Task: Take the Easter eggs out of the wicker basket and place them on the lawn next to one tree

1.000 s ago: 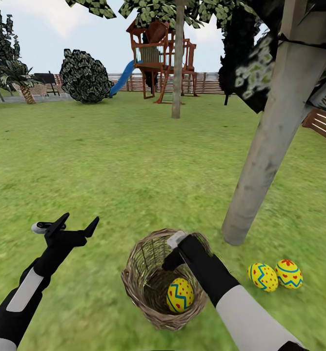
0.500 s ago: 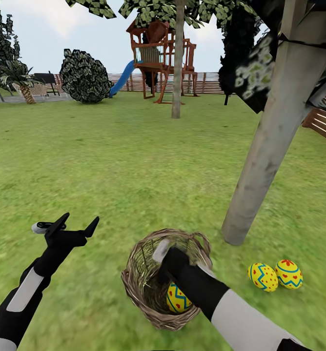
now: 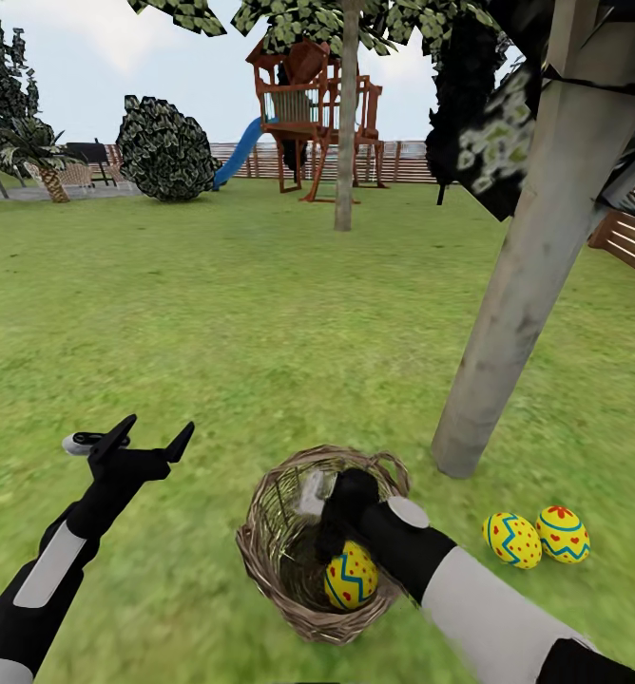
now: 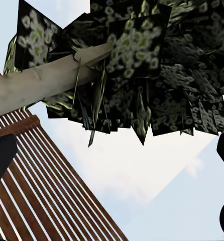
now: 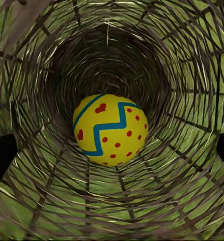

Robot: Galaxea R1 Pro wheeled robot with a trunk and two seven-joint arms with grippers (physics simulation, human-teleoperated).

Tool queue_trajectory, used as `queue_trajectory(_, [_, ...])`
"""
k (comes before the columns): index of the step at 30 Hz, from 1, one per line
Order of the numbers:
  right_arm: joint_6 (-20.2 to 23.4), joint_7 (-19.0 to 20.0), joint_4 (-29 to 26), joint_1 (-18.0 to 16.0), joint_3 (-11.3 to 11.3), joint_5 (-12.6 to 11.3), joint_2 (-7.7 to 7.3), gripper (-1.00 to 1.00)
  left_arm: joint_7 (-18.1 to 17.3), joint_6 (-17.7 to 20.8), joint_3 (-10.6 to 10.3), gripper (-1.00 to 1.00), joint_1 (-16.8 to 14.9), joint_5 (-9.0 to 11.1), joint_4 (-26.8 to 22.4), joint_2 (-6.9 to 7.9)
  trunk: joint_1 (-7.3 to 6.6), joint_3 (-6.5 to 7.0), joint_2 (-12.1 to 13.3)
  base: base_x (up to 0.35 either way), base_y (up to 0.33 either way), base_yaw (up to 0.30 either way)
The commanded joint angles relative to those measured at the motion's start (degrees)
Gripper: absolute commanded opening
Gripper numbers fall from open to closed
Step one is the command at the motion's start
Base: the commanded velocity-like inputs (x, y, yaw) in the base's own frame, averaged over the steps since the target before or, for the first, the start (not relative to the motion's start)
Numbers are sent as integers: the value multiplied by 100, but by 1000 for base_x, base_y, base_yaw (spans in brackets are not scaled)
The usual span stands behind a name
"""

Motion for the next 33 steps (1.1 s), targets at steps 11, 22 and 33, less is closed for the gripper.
queue_trajectory(11, [-705,252,520,-488,-11,83,-395,100,26,46,-13,100,-2,21,-53,-92,7,-72,-6,0,0,0])
queue_trajectory(22, [-984,254,530,-499,-1,85,-390,100,28,44,-13,100,-2,23,-54,-93,35,-315,-21,0,0,0])
queue_trajectory(33, [-1087,254,519,-499,41,353,-388,100,29,42,-13,100,-2,19,-54,-93,50,-448,-29,0,0,0])
